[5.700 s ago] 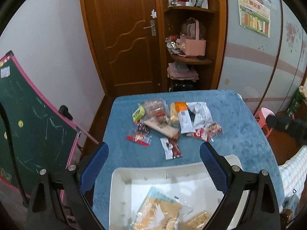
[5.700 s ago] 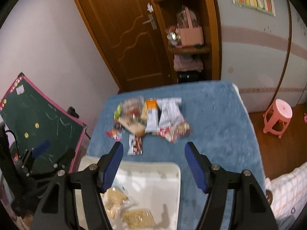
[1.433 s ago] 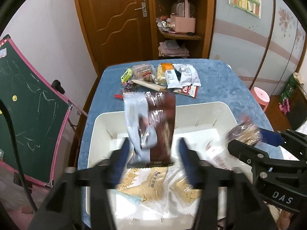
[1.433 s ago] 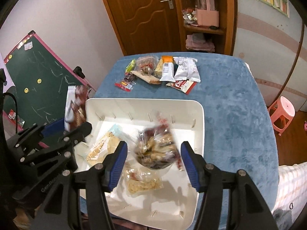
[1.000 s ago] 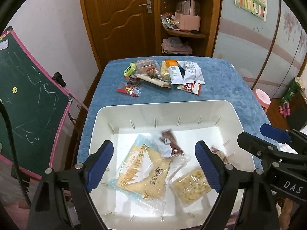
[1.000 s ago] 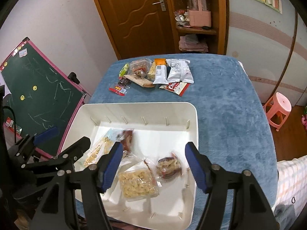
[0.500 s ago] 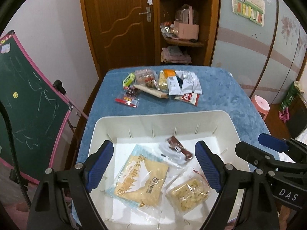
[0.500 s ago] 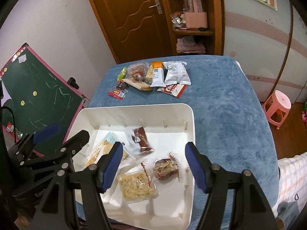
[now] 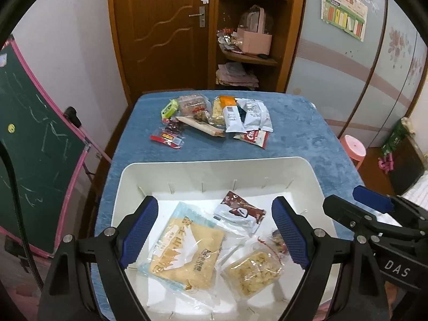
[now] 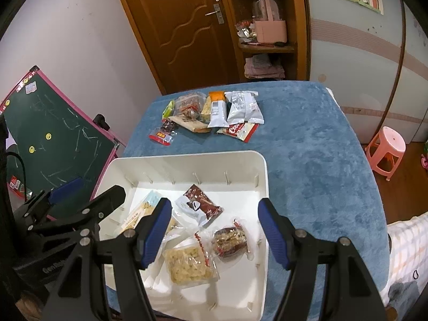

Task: Organize snacks
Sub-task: 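Open both tools and move them back toward the snack pile, then grasp the dark nut bag with left tool while right tool grasps white chip bag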

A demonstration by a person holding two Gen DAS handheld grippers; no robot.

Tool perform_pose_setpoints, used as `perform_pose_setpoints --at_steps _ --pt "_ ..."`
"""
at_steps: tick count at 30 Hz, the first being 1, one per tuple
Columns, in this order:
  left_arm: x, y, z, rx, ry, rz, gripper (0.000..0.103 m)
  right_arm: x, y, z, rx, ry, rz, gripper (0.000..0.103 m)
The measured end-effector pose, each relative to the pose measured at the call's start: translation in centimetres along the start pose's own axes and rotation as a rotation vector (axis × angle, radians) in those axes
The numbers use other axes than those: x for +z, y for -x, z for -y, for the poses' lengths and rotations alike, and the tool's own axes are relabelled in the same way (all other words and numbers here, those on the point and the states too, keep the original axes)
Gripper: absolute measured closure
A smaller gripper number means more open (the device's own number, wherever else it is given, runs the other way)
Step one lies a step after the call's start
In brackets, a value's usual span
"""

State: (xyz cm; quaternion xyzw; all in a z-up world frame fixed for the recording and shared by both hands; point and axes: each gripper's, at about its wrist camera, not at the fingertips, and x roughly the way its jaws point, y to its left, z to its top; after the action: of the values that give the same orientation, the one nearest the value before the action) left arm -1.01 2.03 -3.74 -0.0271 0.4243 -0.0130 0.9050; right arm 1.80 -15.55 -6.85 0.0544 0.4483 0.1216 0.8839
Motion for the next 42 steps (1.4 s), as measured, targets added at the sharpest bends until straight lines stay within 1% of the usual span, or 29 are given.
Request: perform_pose_setpoints --at_steps 3,5,10,14,21,25,29,30,31,33,34,36,39,42 --pt "0.6 -0.3 -0.2 -0.030 0.008 -0.021 0.017 0.7 0.1 -0.1 -0.005 0.008 0.019 0.035" --pt "1.1 -0.2 -0.2 -0.017 -0.005 -0.013 0.017 1.1 0.3 -0.3 -0.009 0.014 0.034 0.035" --pt "3.3 0.7 -0.3 0.066 -0.047 0.072 0.017 2.7 0.6 -0.7 -0.006 0.030 0.077 0.035" --pt "6.0 1.7 -1.2 0.098 -0.049 0.132 0.017 4.8 0.9 -0.7 -0.003 0.037 0.096 0.035" --pt "11.5 3.4 -3.8 0.161 -0.045 0.227 0.017 11.0 2.4 -0.1 -0.028 0.055 0.162 0.035" --pt "15.1 3.4 -5.4 0.182 -0.020 0.240 0.017 15.1 2.9 0.2 -0.048 0.067 0.182 0.035" --pt "18.6 2.9 -6.9 0.195 -0.003 0.224 0.017 19.6 2.4 0.7 -0.061 0.072 0.173 0.035" --pt "19.2 2.7 -7.1 0.204 -0.002 0.222 0.017 21.2 2.0 0.8 -0.073 0.077 0.167 0.035" --pt "20.4 2.2 -7.4 0.218 -0.010 0.218 0.017 22.1 1.7 0.7 -0.080 0.080 0.165 0.035" --pt "21.9 1.3 -7.7 0.241 -0.023 0.210 0.017 24.9 0.4 0.8 -0.105 0.090 0.158 0.035" --pt "22.8 0.5 -7.8 0.248 -0.036 0.199 0.017 25.7 0.1 0.9 -0.114 0.090 0.155 0.035" --pt "24.1 -1.0 -8.2 0.254 -0.042 0.182 0.017 28.1 -1.9 1.2 -0.119 0.083 0.134 0.033" --pt "26.0 -5.4 -9.2 0.238 -0.035 0.101 0.017 30.2 -4.9 1.7 -0.115 0.073 0.098 0.030" --pt "26.4 -11.0 -10.2 0.203 -0.025 -0.017 0.017 30.9 -9.7 2.4 -0.115 0.061 0.036 0.030"
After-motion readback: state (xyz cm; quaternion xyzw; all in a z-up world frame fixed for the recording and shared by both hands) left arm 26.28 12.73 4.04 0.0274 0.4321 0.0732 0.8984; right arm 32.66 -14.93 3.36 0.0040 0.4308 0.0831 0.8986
